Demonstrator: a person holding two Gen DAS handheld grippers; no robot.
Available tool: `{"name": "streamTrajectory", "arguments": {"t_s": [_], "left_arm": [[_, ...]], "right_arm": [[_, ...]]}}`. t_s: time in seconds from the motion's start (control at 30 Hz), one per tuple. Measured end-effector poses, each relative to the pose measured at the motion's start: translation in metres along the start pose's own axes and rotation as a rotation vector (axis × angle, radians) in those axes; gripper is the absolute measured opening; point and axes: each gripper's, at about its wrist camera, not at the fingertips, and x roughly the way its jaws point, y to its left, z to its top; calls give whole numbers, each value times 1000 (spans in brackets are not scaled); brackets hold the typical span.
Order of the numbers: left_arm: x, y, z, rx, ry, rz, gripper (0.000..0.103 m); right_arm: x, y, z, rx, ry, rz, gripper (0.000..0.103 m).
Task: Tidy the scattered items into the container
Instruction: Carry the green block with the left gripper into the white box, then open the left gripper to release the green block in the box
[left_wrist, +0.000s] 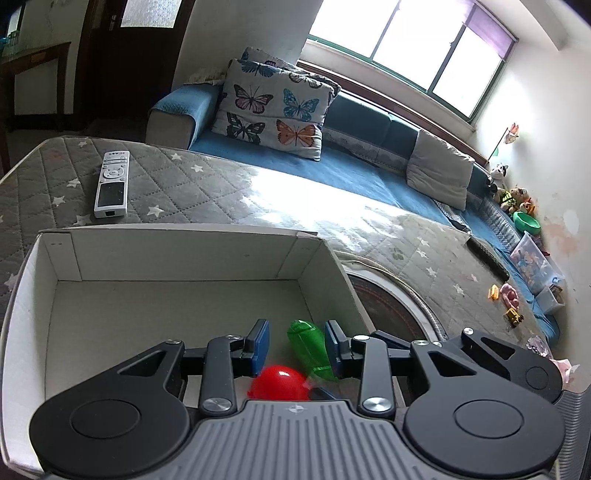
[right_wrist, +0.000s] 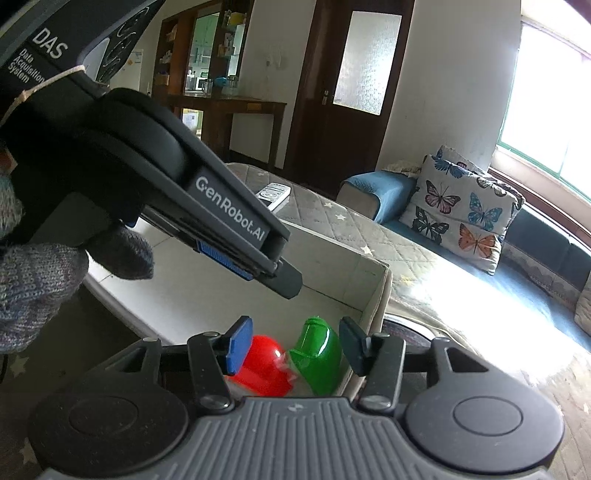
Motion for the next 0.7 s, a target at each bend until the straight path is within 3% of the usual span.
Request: {"name": "streamTrajectory", "arguments": {"t_s": [0.7], "left_arm": [[-52, -36, -62, 52, -29, -31, 35]], "right_arm": [[-81, 12, -50, 35, -36, -22, 56]]}}
